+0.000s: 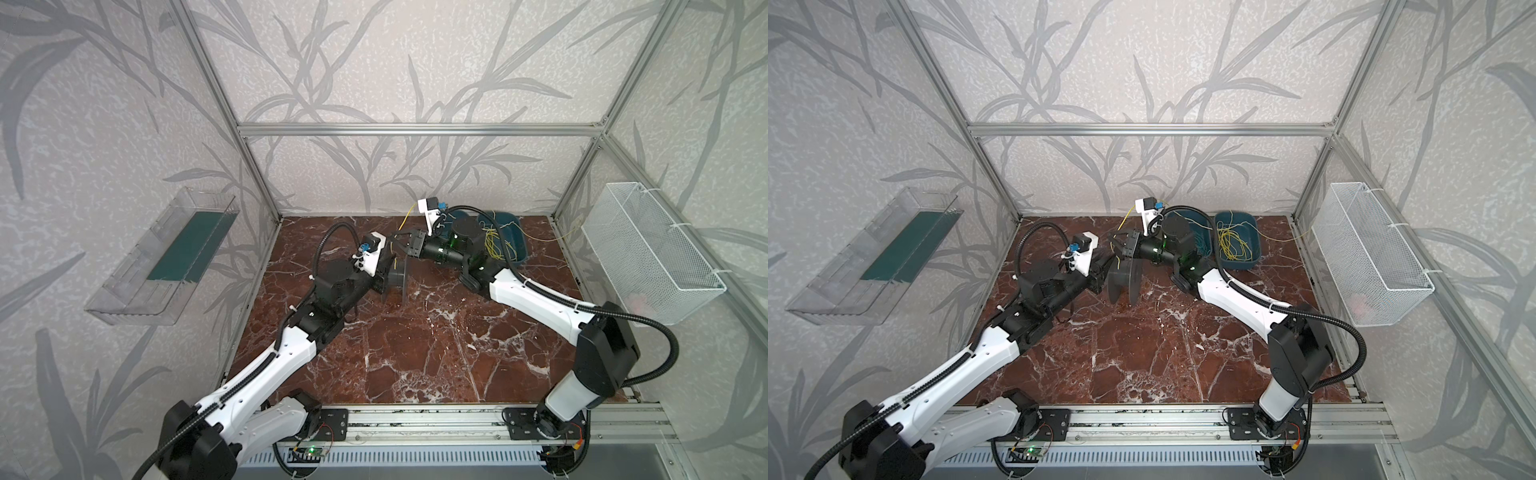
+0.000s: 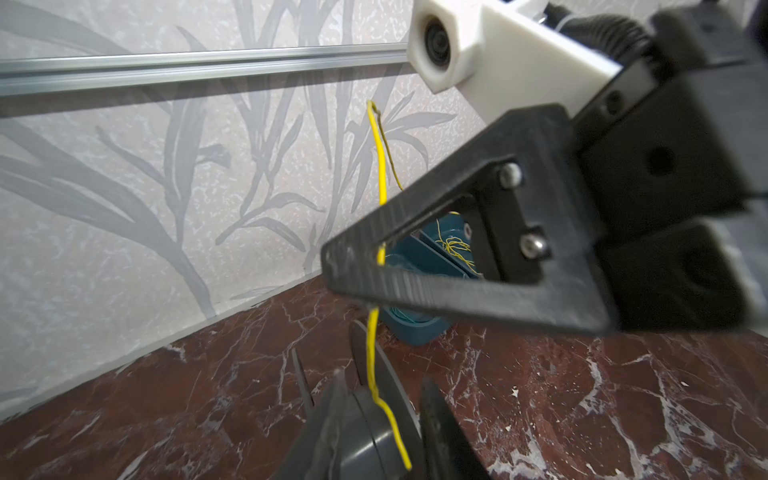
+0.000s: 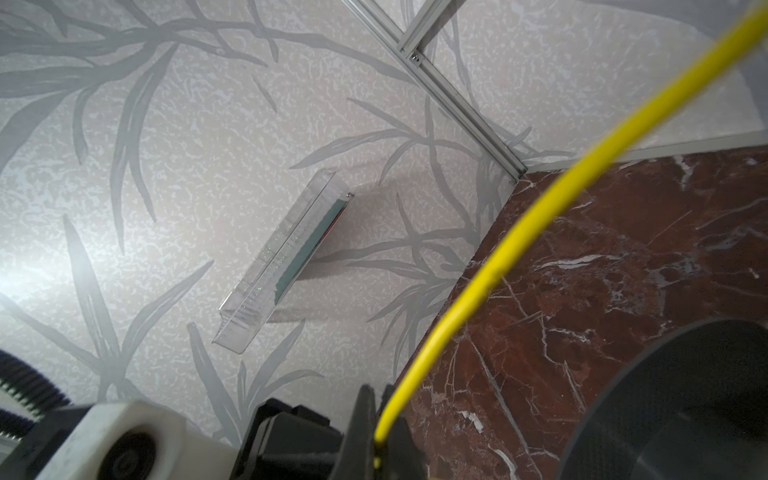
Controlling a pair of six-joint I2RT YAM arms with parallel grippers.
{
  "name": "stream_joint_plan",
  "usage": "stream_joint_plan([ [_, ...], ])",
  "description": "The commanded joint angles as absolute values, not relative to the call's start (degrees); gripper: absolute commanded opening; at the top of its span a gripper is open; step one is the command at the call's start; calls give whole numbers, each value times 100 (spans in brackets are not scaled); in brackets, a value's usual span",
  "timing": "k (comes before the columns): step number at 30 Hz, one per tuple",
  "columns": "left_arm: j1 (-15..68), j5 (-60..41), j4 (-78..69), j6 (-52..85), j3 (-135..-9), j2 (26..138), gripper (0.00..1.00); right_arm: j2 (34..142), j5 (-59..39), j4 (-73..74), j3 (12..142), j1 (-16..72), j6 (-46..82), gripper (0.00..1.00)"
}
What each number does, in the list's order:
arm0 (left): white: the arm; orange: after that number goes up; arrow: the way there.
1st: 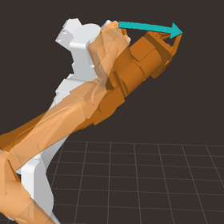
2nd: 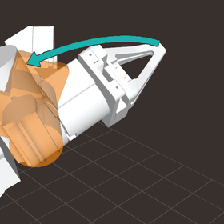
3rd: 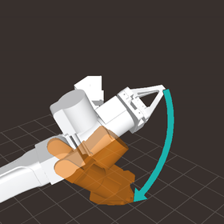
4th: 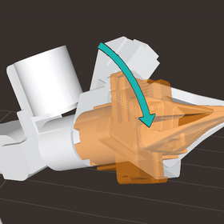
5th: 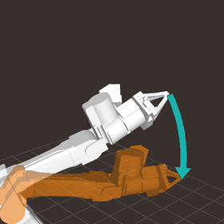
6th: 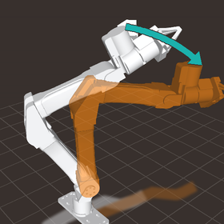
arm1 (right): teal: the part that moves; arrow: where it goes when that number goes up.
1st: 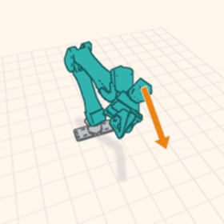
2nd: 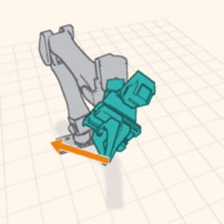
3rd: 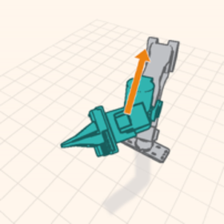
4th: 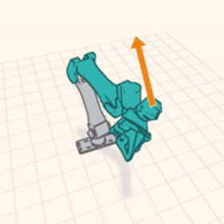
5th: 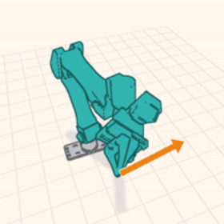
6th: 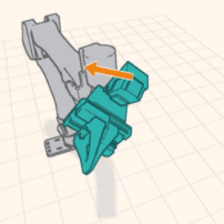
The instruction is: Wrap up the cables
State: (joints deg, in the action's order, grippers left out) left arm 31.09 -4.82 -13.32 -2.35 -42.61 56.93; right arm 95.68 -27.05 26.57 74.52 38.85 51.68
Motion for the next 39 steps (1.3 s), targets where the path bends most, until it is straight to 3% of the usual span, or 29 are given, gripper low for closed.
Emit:
stream_joint_plan([
  [1, 3122, 153, -1882, 120, -3631, 5072, 51, 9934, -2770, 3550, 7325, 3782, 5670, 0],
  [5, 3112, 748, -2737, 714, -2652, 4443, 64, 10235, -2876, 4484, 7195, 3694, 6275, 0],
  [14, 3102, 823, -3168, 834, -2446, 5011, 75, 10622, -2924, 5197, 6984, 3604, 6970, 0],
  [24, 3008, 409, -2373, 443, -3281, 6053, 78, 10606, -3074, 5022, 6870, 3535, 6869, 0],
  [29, 2659, -405, -1550, 569, -3803, 6213, 79, 10646, -3091, 5064, 6798, 3515, 6871, 0],
  [34, 2430, -1114, -584, 811, -4389, 6610, 74, 10704, -3107, 5196, 6780, 3516, 6934, 0],
  [39, 2399, -1100, -23, 1106, -4649, 6741, 74, 10705, -3103, 5183, 6794, 3509, 6911, 0],
])
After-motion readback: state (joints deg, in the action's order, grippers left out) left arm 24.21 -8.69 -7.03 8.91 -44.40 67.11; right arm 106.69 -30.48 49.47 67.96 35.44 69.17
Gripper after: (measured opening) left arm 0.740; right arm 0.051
